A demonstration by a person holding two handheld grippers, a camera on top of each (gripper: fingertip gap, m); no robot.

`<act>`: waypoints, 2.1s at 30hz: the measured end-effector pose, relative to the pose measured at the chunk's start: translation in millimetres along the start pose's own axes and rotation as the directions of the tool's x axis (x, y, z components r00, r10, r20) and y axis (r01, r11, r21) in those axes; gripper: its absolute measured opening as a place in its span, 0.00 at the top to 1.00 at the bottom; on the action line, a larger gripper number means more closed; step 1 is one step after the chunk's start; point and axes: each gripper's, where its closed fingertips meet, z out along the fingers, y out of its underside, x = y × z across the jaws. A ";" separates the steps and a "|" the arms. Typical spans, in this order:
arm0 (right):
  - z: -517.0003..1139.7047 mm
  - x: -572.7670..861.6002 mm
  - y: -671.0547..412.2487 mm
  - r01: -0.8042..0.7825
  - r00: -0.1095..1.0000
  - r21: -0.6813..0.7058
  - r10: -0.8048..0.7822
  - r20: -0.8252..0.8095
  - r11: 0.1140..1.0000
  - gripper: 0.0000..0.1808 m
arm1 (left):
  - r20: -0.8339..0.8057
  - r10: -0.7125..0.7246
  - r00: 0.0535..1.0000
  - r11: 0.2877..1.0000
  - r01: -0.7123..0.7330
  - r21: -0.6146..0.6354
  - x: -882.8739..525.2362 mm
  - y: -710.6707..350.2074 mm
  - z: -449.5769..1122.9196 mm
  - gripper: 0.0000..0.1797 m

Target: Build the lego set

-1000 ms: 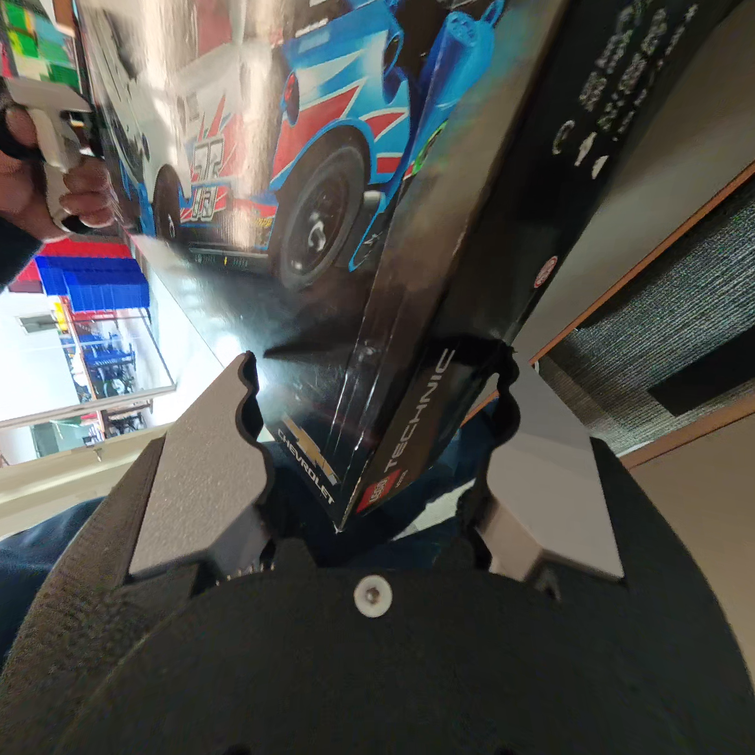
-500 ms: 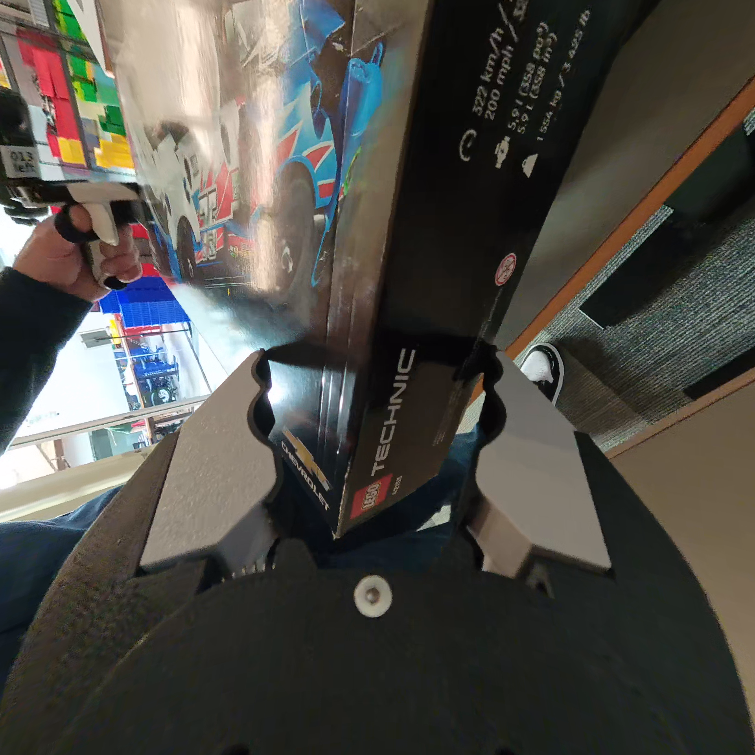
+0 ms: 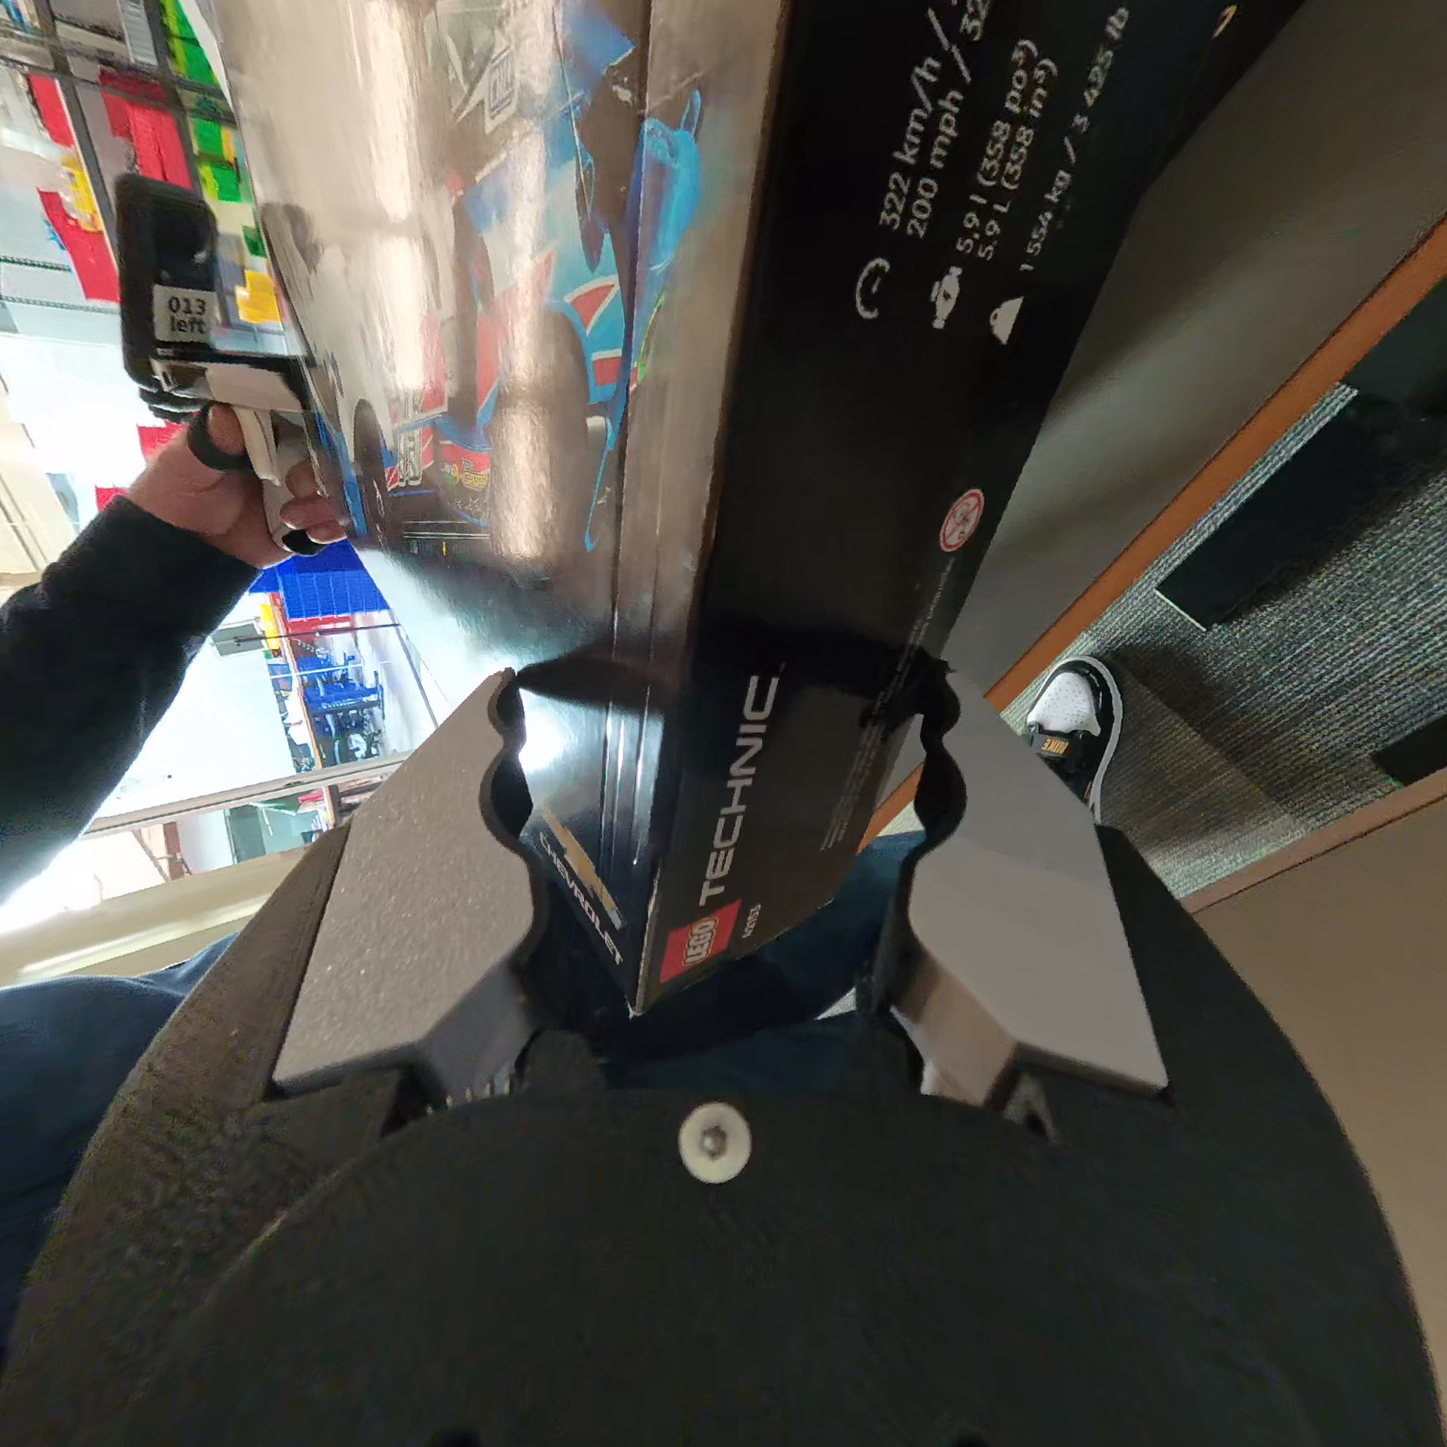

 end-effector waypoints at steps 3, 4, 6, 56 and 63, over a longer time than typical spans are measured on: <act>-0.7 -0.4 1.0 0.018 1.000 -0.016 -0.018 -0.003 1.000 0.44 | 0.079 0.047 0.996 0.997 -0.052 0.057 0.6 -3.5 -10.3 0.21; -1.4 -0.8 1.5 0.026 1.000 -0.015 -0.026 -0.001 1.000 0.45 | 0.128 0.074 0.989 0.993 -0.085 0.081 -0.4 -5.1 -17.7 0.29; -2.1 -1.2 3.5 0.027 1.000 -0.015 -0.027 0.005 1.000 0.45 | 0.193 0.160 0.968 0.977 -0.183 0.107 8.2 -7.4 -32.4 0.47; -12.4 -3.5 14.3 0.046 0.999 0.010 -0.046 0.009 0.999 0.48 | -0.243 0.020 0.970 0.958 0.051 0.282 44.5 2.4 13.3 0.49; -13.9 1.5 14.1 0.020 0.999 0.006 -0.020 0.038 1.000 0.48 | -0.219 0.059 0.974 0.970 -0.003 0.245 34.1 -0.5 -7.3 0.58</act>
